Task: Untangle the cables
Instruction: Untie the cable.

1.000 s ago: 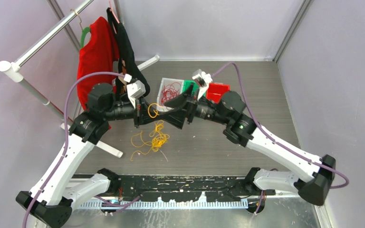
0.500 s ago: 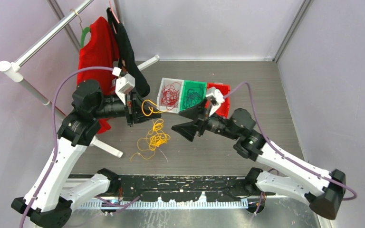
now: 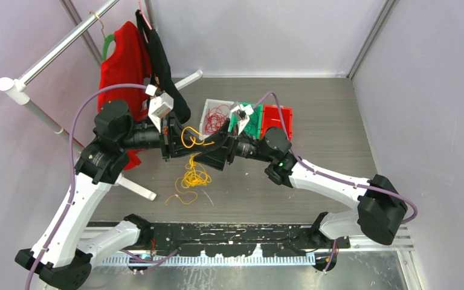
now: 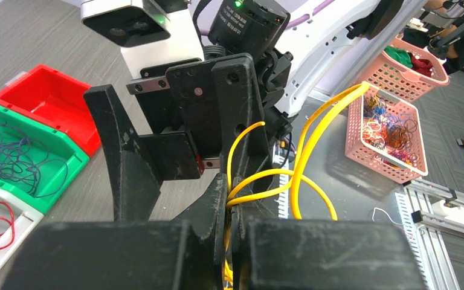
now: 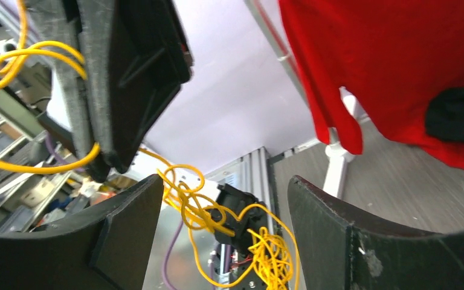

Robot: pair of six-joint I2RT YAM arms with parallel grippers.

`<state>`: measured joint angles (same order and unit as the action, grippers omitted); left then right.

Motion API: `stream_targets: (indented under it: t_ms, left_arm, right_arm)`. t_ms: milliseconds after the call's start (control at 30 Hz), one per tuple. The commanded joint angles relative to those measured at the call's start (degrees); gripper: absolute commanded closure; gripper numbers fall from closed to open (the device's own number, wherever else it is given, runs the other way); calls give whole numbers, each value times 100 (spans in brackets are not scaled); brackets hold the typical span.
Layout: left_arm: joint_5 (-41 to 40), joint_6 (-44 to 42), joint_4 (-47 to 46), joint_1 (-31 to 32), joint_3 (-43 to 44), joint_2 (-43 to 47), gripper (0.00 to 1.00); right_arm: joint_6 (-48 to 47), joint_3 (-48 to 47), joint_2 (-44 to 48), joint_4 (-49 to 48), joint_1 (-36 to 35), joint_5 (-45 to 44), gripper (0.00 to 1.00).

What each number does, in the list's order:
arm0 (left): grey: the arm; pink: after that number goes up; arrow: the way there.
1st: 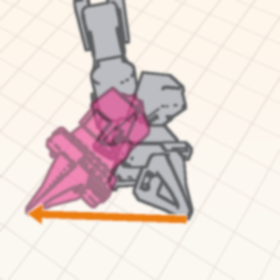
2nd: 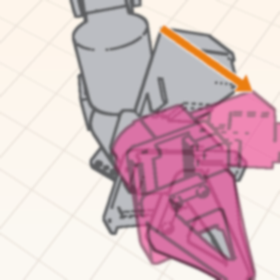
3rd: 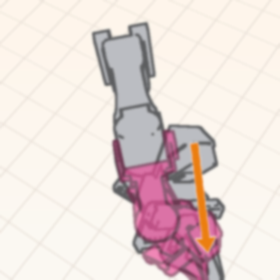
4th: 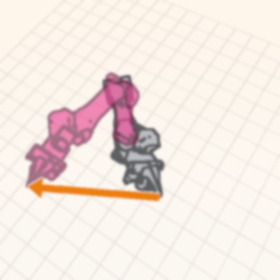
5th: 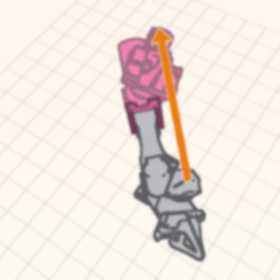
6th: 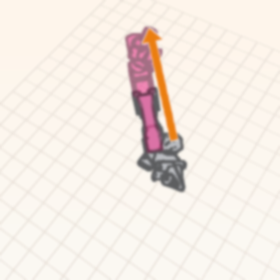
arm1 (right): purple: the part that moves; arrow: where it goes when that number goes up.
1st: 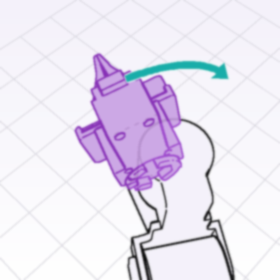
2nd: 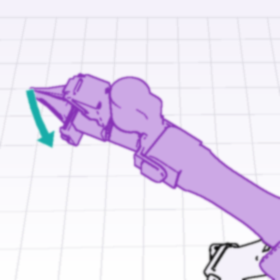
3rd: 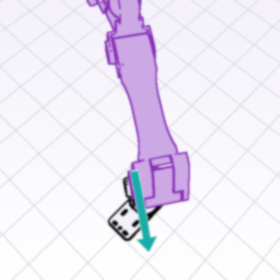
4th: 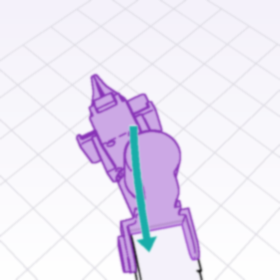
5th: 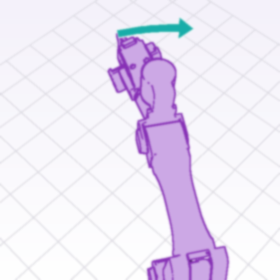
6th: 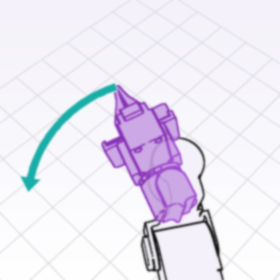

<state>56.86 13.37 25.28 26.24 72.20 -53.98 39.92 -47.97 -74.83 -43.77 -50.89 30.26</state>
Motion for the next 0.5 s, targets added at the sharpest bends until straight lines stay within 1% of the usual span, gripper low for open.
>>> stream_targets:
  t_ms: [0,233,367,467]
  left_arm:
    - [96,11,-181,17,166,73,100]
    - [77,-47,-130,24,218,74,100]
    - [100,-37,-61,27,322,81,100]
    - [132,4,-47,24,363,84,100]
  right_arm:
    - [577,-191,90,-1147,6,633,20]
    - [31,190,830,-589,25,573,18]
    - [-156,246,1063,-409,128,586,18]
    - [-317,167,1074,-429,176,593,17]
